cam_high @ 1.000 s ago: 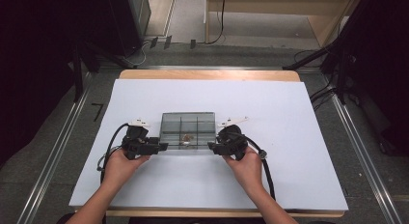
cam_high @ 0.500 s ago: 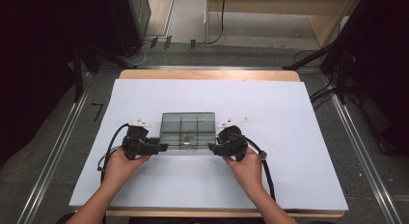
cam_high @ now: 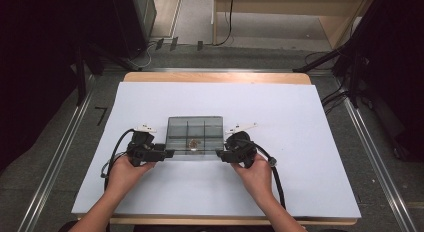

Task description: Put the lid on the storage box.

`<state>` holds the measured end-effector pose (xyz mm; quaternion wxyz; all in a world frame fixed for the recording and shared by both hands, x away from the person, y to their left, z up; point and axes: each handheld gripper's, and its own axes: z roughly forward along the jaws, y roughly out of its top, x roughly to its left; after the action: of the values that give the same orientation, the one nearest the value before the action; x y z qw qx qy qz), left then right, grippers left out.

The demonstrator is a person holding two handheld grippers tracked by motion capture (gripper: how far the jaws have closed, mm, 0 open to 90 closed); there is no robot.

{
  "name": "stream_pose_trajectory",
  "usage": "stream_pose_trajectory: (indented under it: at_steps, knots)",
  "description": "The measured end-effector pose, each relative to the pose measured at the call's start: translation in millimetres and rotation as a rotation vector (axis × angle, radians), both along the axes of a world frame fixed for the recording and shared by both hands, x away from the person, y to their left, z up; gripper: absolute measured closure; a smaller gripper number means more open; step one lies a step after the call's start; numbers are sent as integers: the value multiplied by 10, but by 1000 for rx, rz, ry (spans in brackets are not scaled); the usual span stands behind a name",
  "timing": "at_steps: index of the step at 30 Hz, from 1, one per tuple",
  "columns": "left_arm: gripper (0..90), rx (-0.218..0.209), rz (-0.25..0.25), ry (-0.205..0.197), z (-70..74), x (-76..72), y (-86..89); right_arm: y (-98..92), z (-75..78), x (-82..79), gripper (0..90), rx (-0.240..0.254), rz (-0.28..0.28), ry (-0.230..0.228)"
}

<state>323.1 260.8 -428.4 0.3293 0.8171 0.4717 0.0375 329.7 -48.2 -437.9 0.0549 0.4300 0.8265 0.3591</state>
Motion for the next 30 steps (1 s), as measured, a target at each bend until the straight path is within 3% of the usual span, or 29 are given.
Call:
stream_pose_trajectory:
  at_steps: [30]
  knots:
    - [482,-1,-1,11,15,-6,12,-9,5,-9,568,8,9,14]
